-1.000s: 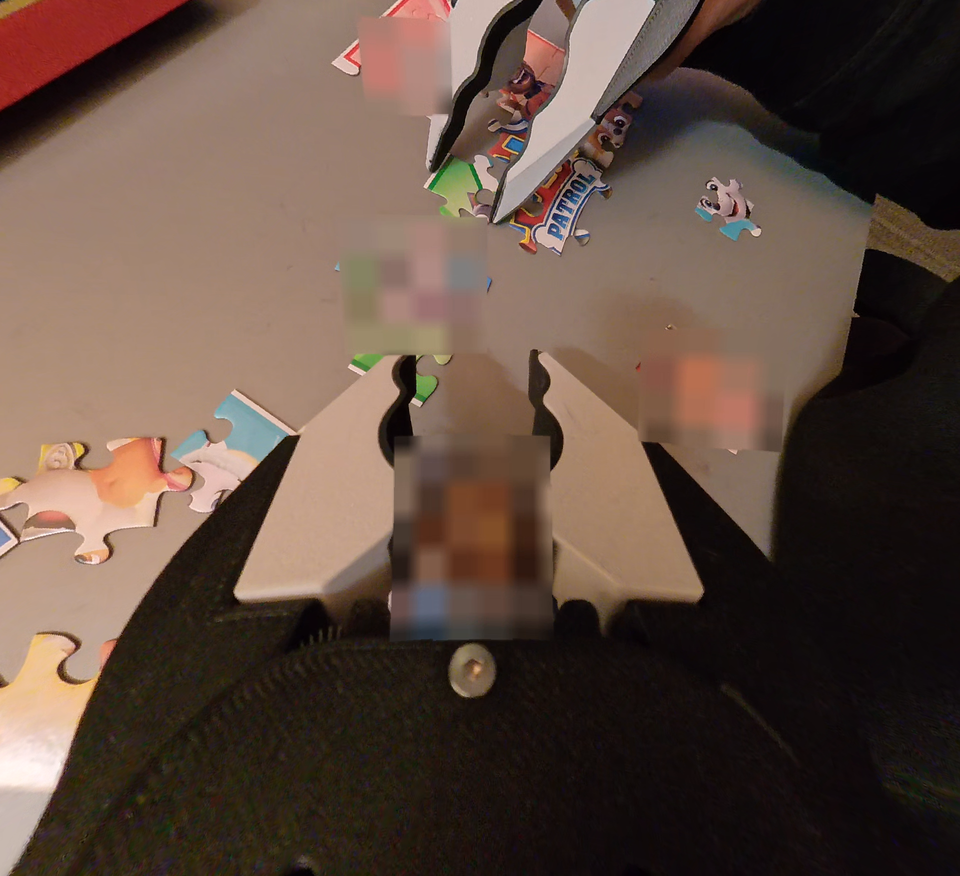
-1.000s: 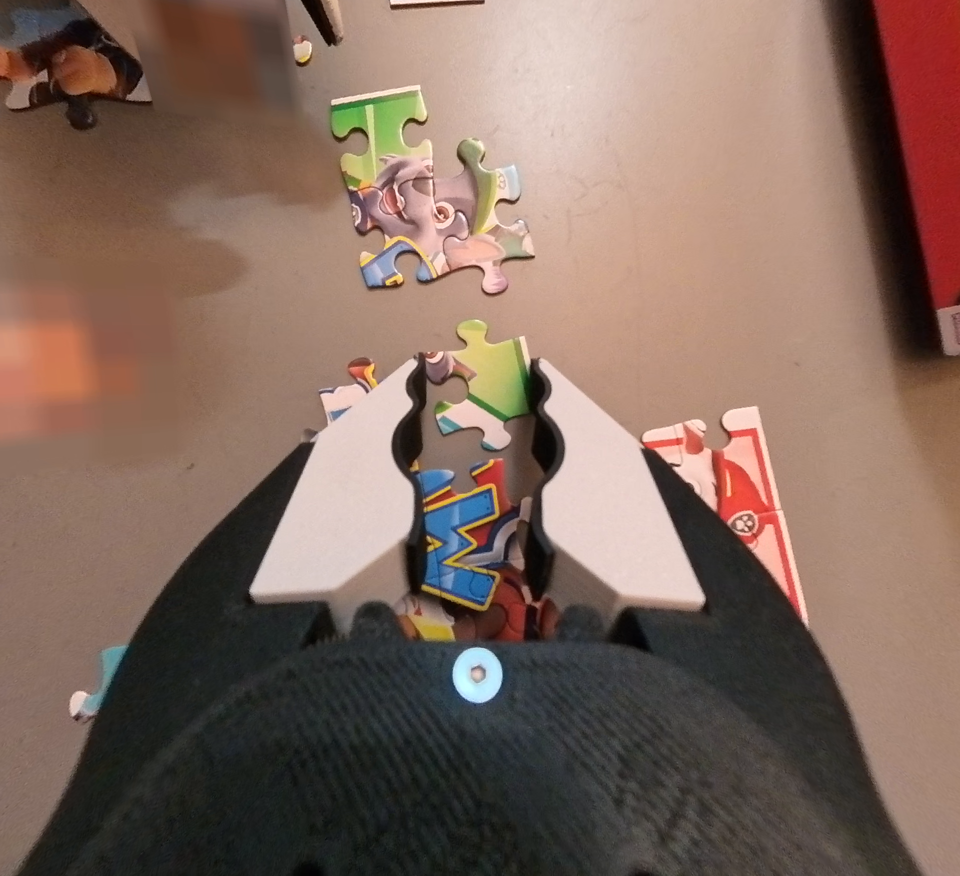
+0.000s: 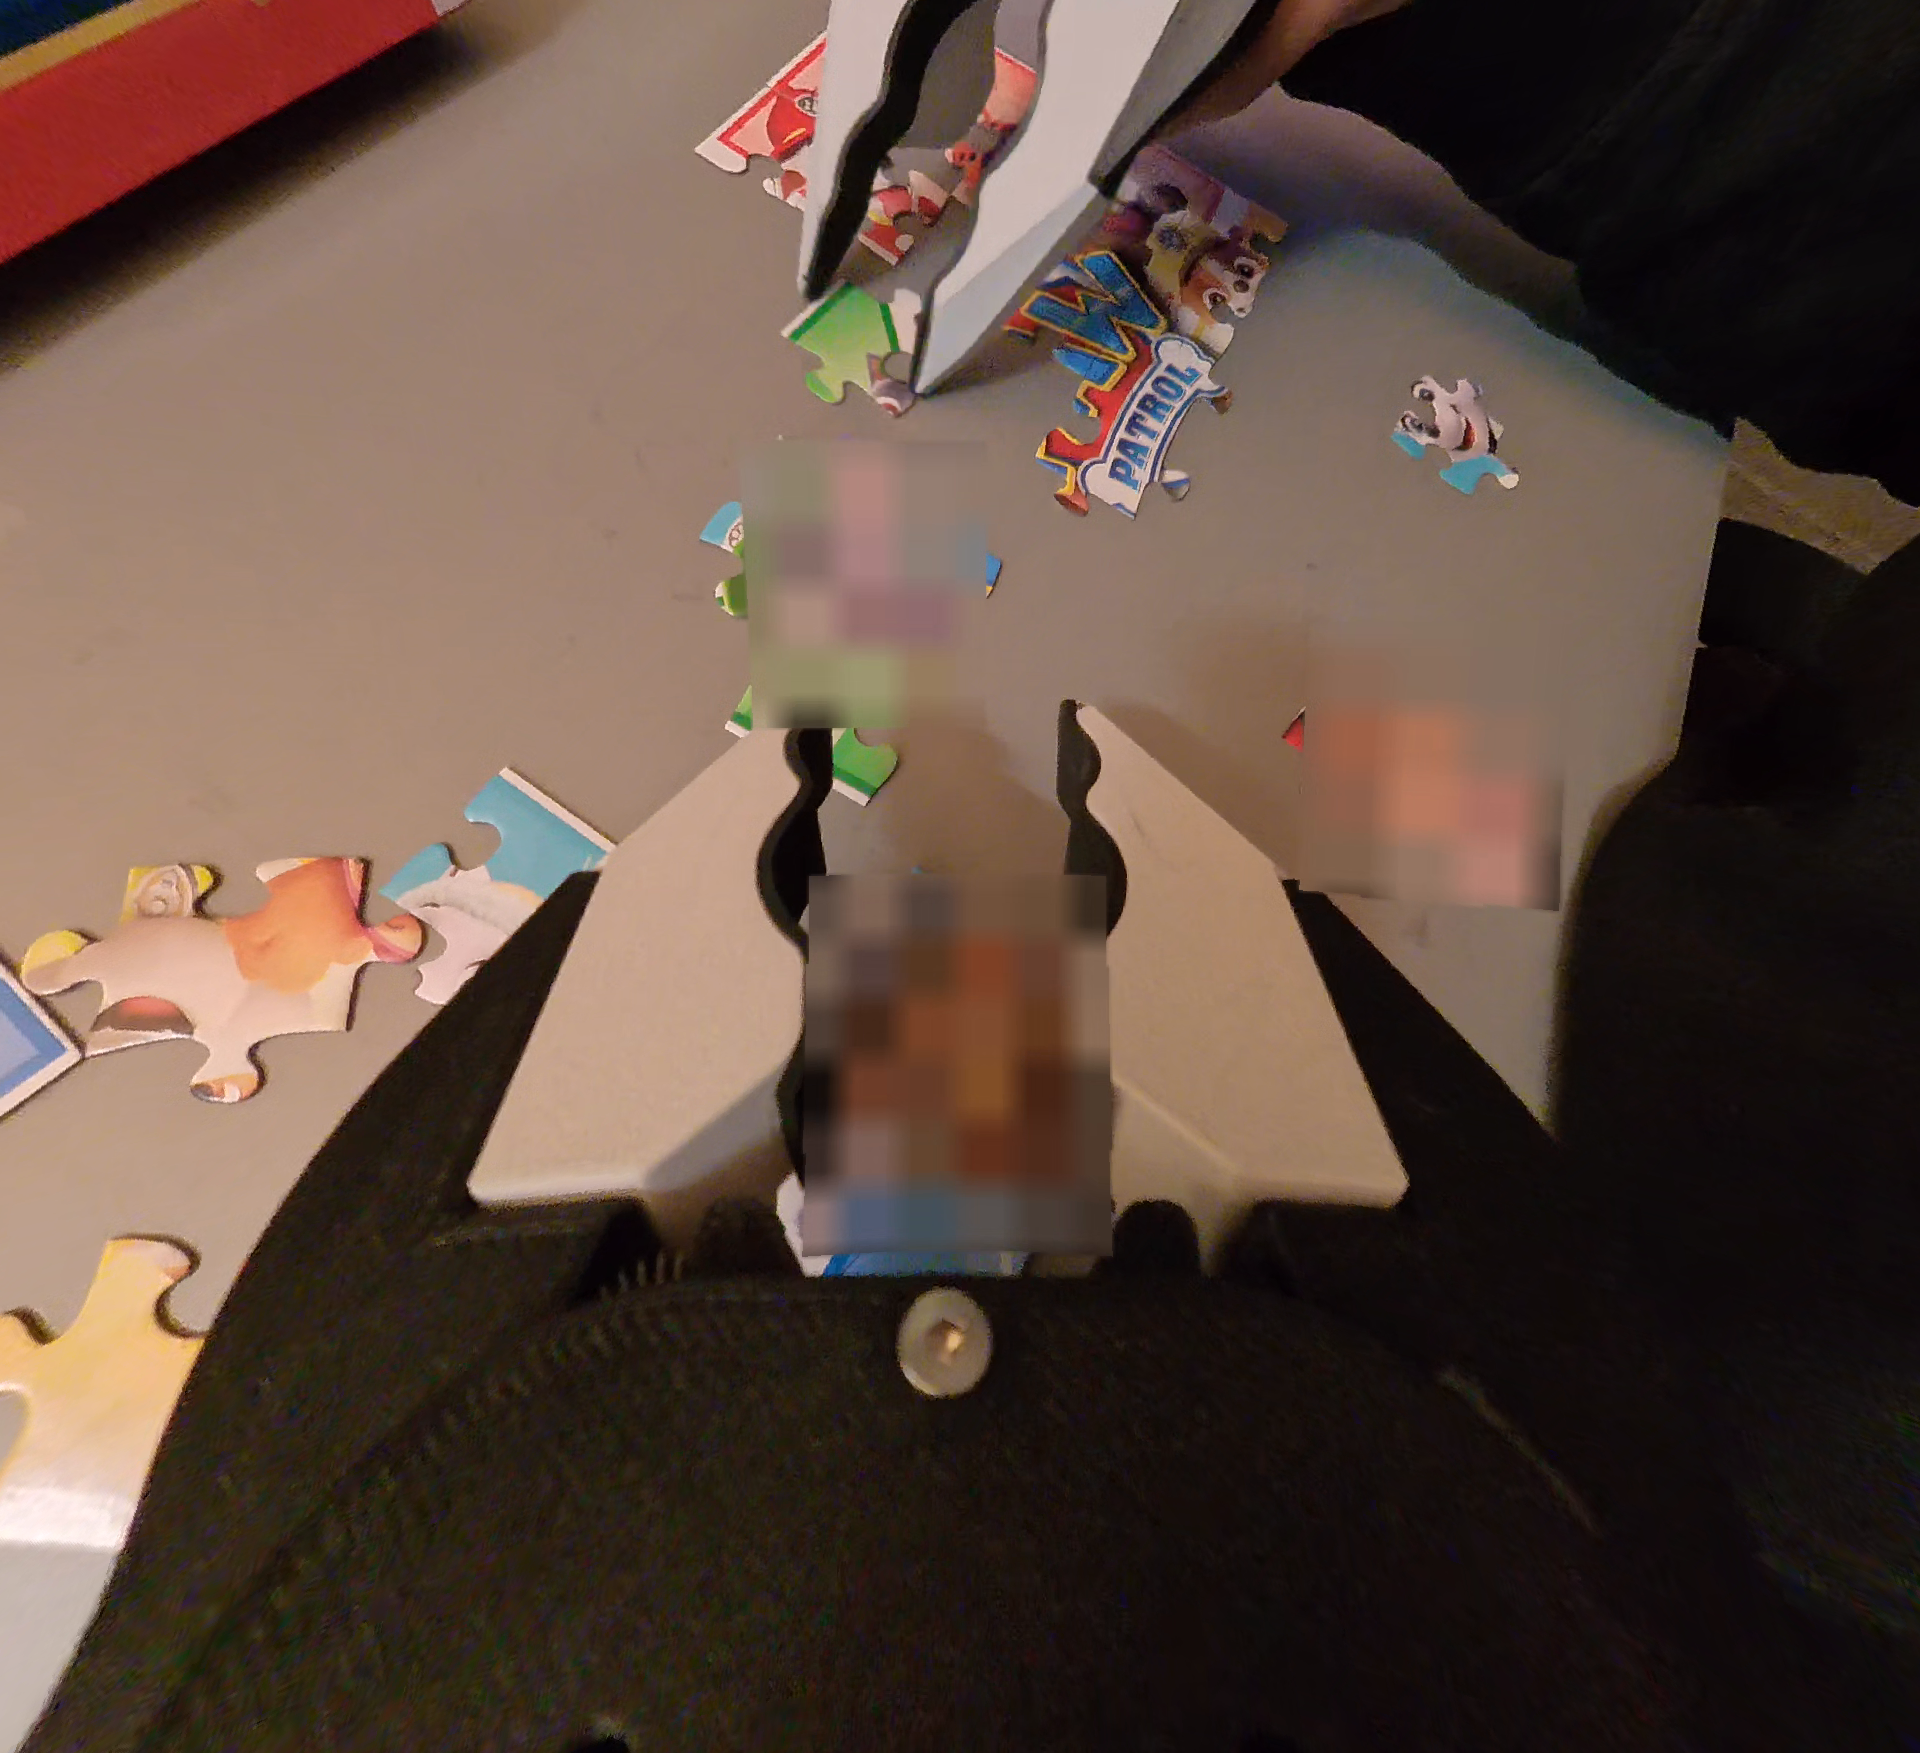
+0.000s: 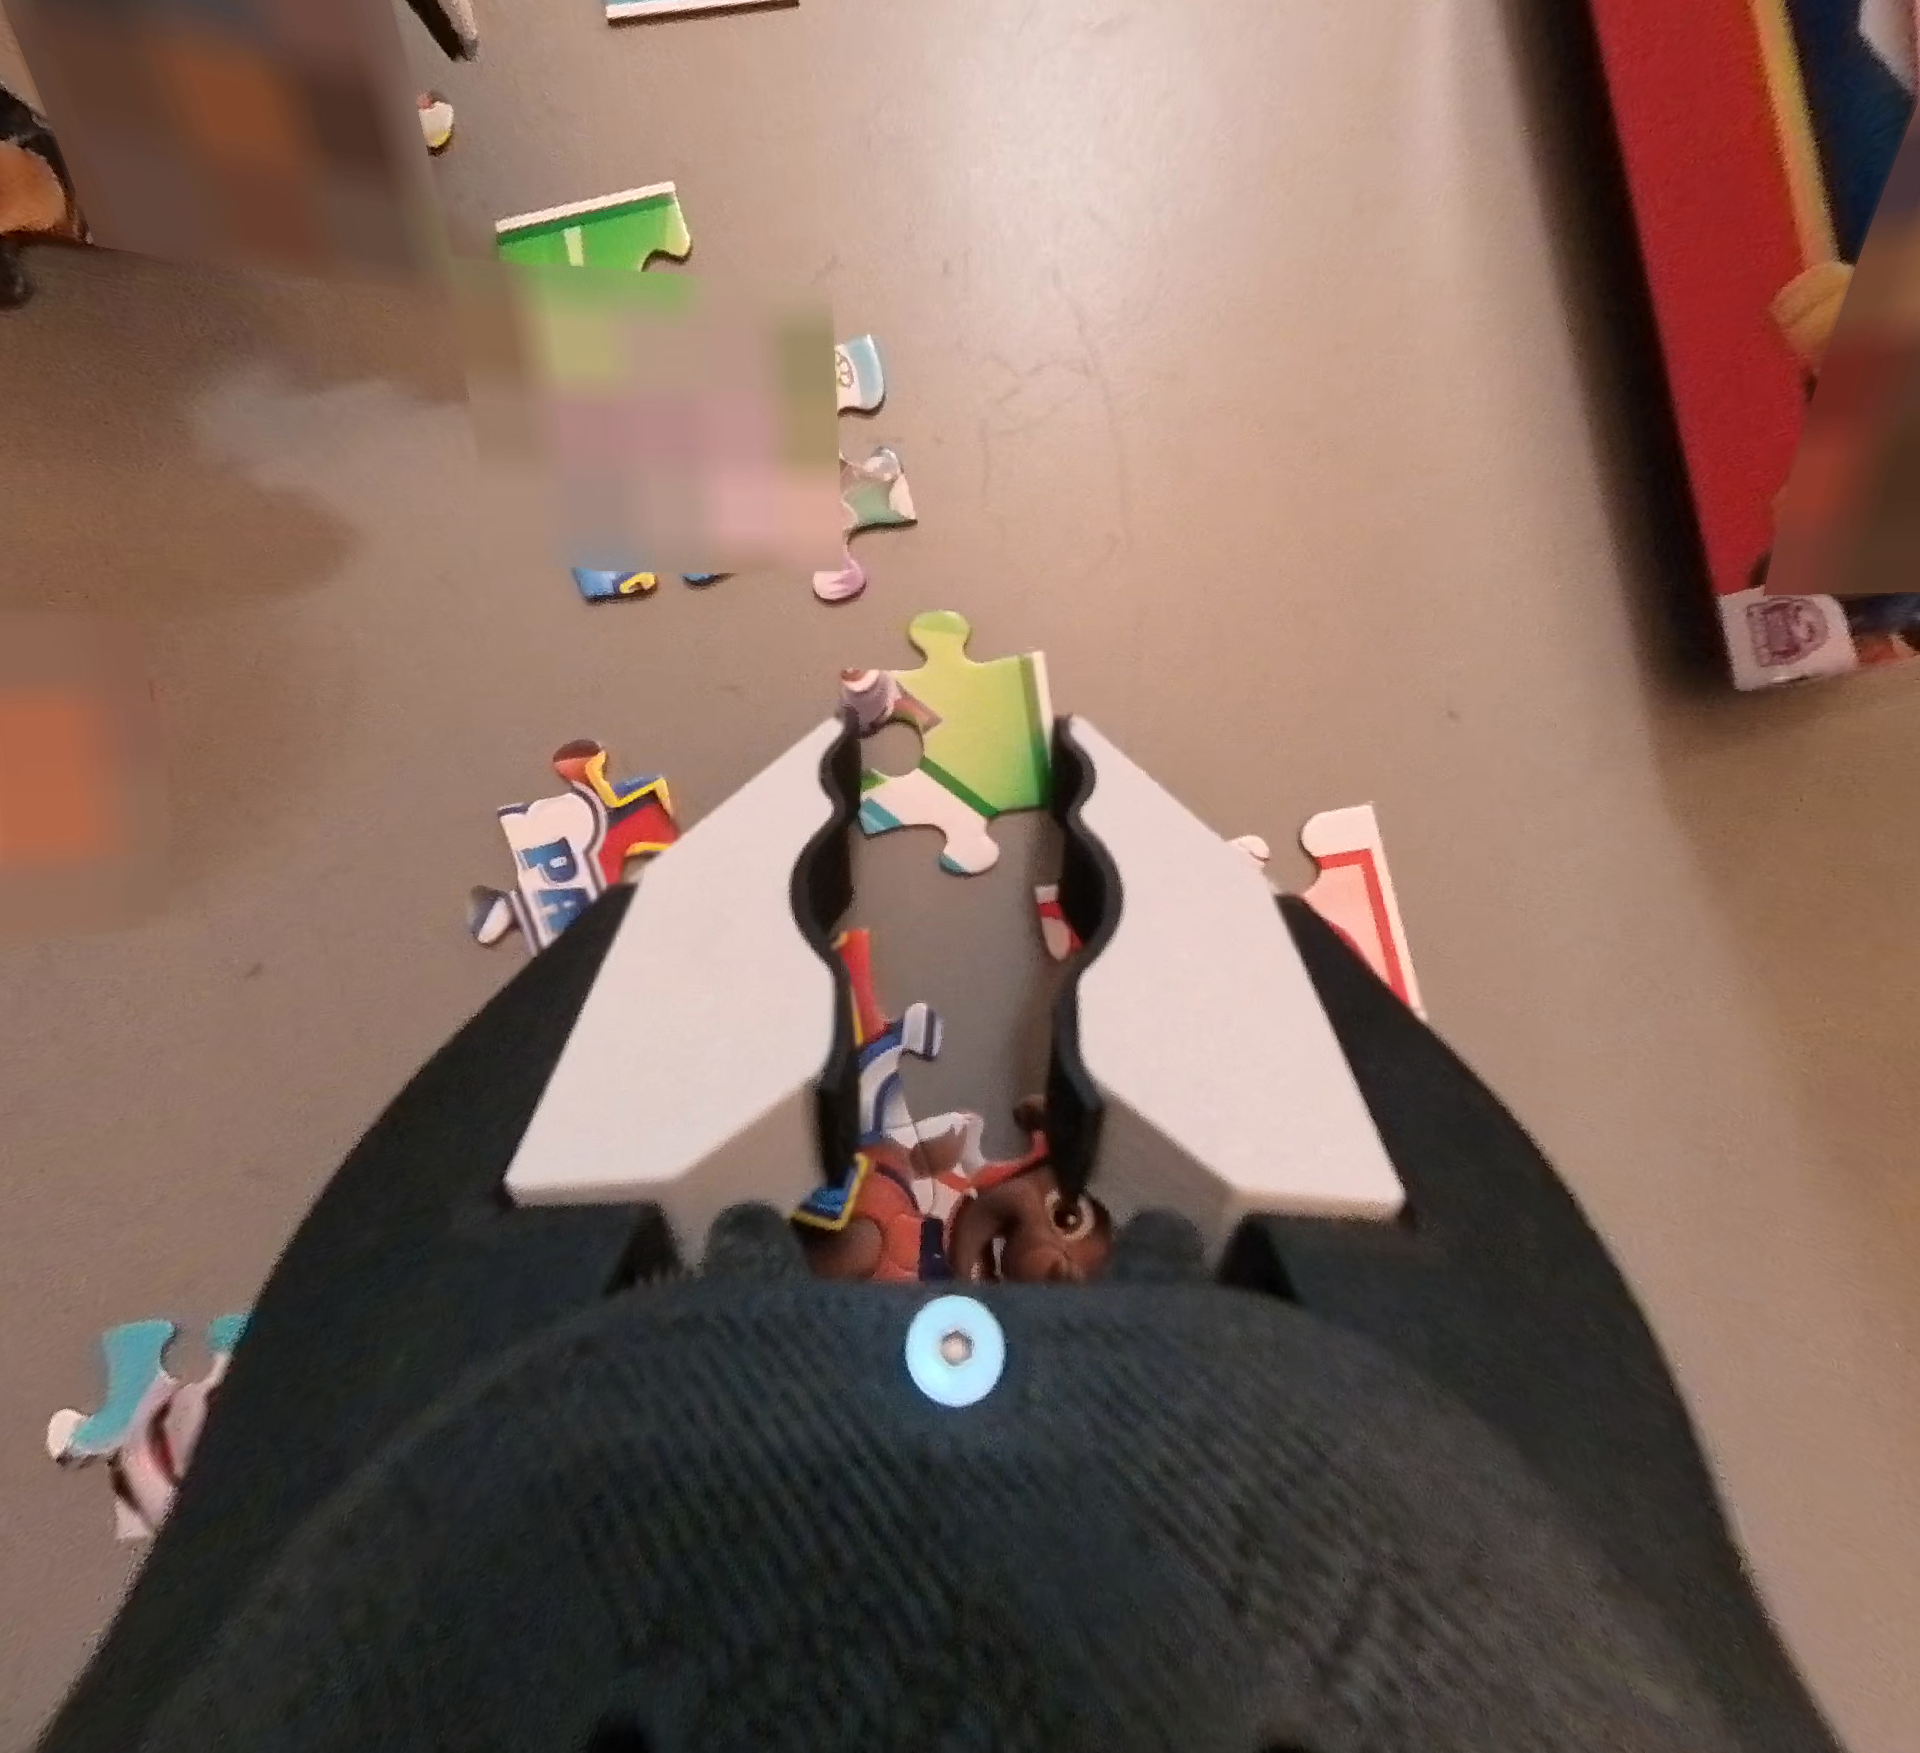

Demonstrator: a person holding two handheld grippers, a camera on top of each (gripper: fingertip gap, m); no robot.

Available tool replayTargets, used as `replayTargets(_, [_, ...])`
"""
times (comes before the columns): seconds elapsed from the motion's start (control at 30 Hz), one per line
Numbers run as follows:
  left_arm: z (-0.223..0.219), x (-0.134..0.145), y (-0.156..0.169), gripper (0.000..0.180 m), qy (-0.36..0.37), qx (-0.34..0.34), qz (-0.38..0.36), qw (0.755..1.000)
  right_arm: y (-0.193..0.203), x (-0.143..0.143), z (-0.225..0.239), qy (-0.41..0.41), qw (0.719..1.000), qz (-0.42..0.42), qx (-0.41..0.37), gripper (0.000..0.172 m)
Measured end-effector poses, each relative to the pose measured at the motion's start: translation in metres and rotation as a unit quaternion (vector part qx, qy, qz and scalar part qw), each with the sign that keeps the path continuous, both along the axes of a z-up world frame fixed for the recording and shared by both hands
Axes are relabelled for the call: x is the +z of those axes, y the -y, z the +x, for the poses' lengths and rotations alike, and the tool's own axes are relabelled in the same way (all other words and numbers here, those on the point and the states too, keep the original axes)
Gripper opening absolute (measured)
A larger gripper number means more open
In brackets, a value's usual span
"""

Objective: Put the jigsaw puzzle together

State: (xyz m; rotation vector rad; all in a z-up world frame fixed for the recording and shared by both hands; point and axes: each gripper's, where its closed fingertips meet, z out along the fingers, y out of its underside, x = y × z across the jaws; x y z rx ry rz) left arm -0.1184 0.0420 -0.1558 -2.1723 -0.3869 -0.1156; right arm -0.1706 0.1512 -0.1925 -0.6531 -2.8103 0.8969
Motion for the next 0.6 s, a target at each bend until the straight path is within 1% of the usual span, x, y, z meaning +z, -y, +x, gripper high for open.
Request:
replayTargets(0.23, [-0.0003,-0.0017,0.0019,0.041,0.007,0.005,0.002,1.0,0.0016,-0.0001,0.0023,-0.007,1.0,0.007,-0.001,0.034])
replayTargets(0.27, [0.0002,-0.002,0.0018,0.041,0.006,0.004,0.001,1.0,0.0024,0.0001,0.0042,-0.006,1.0,0.003,0.003,0.022])
replayTargets(0.43, [0.0012,-0.0031,0.002,0.042,0.005,0.002,-0.004,1.0,0.0025,0.0002,0.0046,-0.01,1.0,-0.002,-0.008,0.023])
replayTargets(0.6, [0.0014,-0.0026,0.0019,0.041,0.004,0.002,-0.003,1.0,0.0027,0.0001,0.0051,-0.01,1.0,0.005,-0.003,0.022])
